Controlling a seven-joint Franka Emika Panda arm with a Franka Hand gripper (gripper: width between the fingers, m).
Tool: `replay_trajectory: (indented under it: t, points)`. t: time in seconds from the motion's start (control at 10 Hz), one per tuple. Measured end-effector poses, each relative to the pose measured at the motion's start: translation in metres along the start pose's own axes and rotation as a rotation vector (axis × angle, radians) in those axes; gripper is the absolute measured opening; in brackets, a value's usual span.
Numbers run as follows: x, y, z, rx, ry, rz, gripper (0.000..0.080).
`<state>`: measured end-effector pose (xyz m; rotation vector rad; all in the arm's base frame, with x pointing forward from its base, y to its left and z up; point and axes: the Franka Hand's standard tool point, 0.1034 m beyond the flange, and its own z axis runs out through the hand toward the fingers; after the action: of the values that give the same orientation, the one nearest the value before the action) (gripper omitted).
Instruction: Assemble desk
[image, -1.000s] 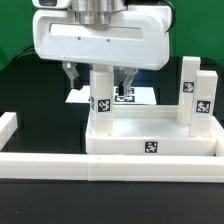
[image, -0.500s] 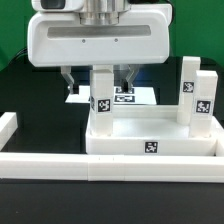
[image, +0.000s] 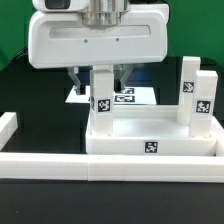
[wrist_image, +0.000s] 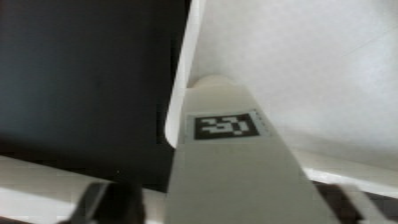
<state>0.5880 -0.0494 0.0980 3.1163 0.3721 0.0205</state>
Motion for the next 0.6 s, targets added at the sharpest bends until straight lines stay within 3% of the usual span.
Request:
replay_trajectory:
  t: [0.1,0.3,0.6]
  points:
    - [-0.0001,0.0000,0.0003,0.000,0.000,0.004,0.0288]
    - [-0.0004,0.0001,0.0007,0.003,-0.001,0.055,0.0288]
    - [-0.0007,0.0005,0.0010,0.015,-0.007,0.419,0.0288]
